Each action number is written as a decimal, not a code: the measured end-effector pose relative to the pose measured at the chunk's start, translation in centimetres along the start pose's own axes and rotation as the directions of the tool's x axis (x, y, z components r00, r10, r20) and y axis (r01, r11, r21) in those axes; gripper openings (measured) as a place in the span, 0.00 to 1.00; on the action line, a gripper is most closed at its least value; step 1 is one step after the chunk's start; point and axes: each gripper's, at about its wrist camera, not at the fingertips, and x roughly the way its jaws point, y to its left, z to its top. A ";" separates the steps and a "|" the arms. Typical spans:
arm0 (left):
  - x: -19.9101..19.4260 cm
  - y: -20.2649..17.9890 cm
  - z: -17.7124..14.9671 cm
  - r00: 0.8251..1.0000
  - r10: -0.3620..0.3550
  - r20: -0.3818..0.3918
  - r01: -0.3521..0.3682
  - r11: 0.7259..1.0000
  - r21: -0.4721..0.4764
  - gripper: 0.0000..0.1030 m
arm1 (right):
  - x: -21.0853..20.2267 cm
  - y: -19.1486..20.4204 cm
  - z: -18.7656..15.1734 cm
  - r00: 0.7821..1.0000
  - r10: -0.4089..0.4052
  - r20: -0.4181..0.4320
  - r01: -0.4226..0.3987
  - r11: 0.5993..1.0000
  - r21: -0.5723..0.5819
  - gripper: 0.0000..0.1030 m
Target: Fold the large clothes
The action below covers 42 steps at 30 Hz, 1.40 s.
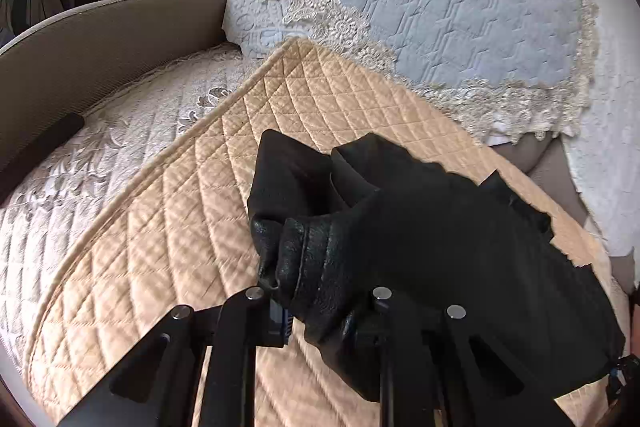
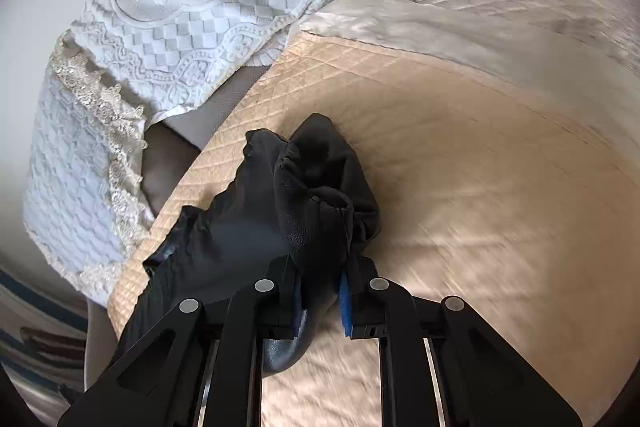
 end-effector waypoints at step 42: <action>-4.2 3.7 -6.9 0.997 -0.069 -0.036 0.075 0.975 0.210 0.19 | -2.5 -3.4 -3.2 0.999 -0.043 -0.020 0.034 0.942 -0.335 0.05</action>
